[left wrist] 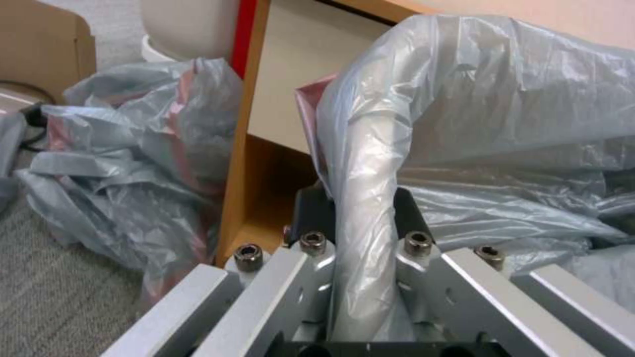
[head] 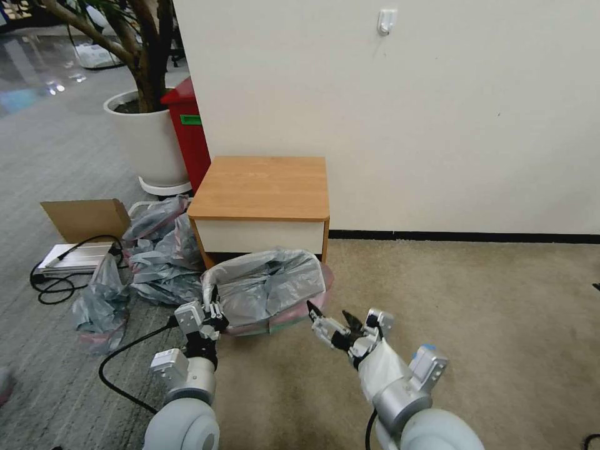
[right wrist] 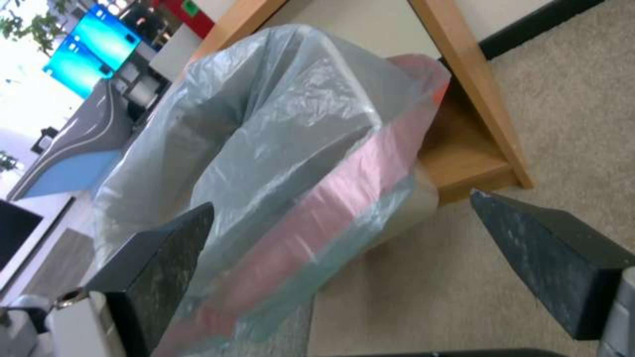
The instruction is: Pick up the garbage bag from the table and place it over the trash can.
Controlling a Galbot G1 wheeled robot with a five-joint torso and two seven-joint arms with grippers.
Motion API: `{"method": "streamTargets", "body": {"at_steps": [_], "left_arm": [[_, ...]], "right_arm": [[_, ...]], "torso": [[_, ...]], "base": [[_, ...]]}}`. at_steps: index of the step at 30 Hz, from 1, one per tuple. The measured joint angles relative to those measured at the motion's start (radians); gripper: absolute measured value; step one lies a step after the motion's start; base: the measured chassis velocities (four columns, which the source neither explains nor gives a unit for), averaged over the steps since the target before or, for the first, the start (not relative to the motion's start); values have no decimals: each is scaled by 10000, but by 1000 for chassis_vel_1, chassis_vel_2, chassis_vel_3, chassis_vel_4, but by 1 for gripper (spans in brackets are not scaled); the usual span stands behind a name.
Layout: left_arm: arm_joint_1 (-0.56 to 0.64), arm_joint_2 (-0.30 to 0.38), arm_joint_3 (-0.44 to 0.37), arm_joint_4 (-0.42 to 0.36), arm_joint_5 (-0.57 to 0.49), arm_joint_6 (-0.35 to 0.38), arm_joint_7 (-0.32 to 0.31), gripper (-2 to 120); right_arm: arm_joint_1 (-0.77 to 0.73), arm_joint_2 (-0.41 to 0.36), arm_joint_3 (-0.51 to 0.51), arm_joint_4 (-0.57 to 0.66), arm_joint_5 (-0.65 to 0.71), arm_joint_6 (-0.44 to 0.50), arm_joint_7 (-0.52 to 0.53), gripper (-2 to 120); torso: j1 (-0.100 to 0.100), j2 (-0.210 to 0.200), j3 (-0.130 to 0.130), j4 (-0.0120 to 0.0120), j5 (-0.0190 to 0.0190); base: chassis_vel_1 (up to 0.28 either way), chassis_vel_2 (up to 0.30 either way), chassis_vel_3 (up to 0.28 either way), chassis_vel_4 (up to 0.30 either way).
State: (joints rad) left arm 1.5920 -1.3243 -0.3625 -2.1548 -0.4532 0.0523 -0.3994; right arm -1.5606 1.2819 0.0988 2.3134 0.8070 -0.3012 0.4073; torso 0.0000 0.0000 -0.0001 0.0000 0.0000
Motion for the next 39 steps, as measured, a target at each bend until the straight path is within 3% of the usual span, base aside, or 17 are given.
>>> {"method": "streamTargets", "body": {"at_steps": [5, 12, 15, 26, 39], "left_arm": [[44, -6, 115, -15, 261, -80, 30, 5], [81, -33, 300, 96, 911, -308, 227, 5], [94, -45, 340, 124, 1143, -392, 279, 5], [132, -161, 396, 279, 1955, -639, 353, 5], [233, -226, 391, 206, 2458, -819, 354, 5]], "right_arm": [[418, 223, -92, -247, -88, -74, 470, 98], [908, 304, -283, -562, -264, -924, 1383, 97], [987, 322, -294, -640, -316, -1028, 1560, 93], [1026, 259, -247, -663, -633, -1362, 2003, 51], [1007, 269, -377, -662, -637, -1421, 2016, 46]], "torso": [[0, 0, 0, 0, 0], [0, 0, 1, 0, 0], [0, 0, 1, 0, 0], [0, 0, 1, 0, 1], [0, 0, 1, 0, 1]], "base": [[0, 0, 0, 0], [0, 0, 0, 0], [0, 0, 0, 0], [0, 0, 0, 0], [0, 0, 0, 0]]}}
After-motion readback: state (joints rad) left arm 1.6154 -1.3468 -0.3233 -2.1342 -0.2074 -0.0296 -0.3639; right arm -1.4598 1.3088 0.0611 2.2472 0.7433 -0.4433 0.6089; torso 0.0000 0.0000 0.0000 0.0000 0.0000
